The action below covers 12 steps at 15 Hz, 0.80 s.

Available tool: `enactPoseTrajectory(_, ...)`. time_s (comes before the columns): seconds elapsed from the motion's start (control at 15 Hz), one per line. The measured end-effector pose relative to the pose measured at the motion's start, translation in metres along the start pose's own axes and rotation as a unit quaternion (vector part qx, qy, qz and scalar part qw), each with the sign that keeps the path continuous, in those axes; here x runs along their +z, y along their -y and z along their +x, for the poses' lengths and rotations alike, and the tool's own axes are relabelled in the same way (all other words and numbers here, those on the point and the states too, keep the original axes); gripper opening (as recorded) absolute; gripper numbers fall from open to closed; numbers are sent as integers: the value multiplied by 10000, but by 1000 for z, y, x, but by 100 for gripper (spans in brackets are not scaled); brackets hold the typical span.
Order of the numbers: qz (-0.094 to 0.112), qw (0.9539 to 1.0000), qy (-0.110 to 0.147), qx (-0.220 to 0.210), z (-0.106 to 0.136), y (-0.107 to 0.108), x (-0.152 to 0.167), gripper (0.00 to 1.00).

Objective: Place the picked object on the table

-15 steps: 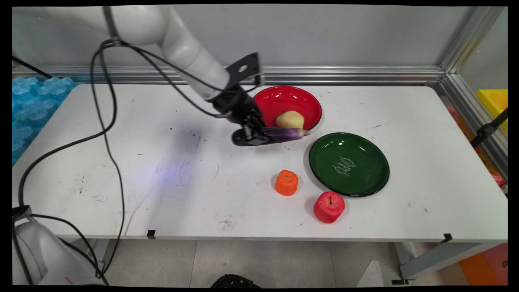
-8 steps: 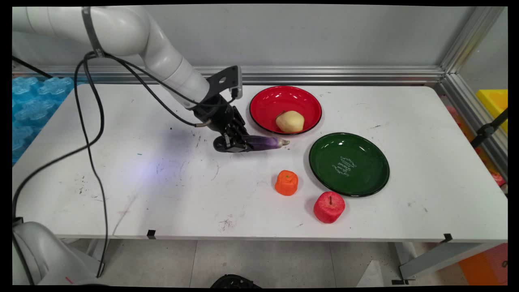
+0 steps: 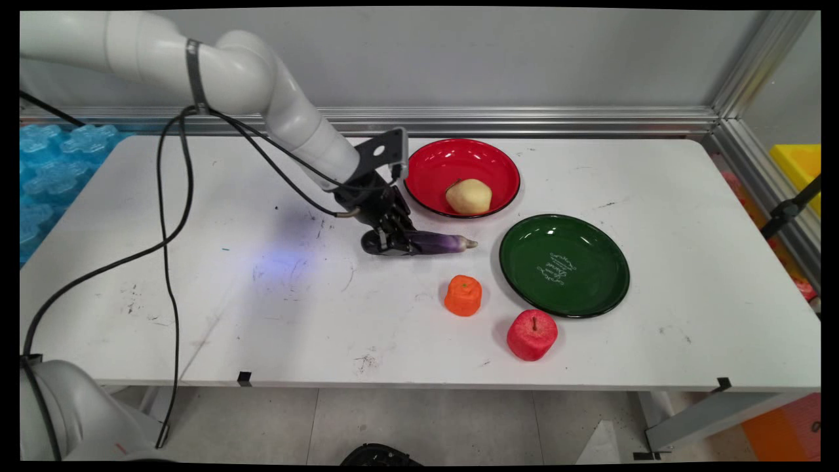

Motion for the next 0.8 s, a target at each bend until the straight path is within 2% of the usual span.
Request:
enactPoseTrajectory(0.27,-89,9999,-32,124,2,4,16,0)
enactPoseTrajectory(0.33,-110,9998,-45,155,2,4,18,100)
enactPoseTrajectory(0.8,-170,9993,-114,305,-1,5,13,100)
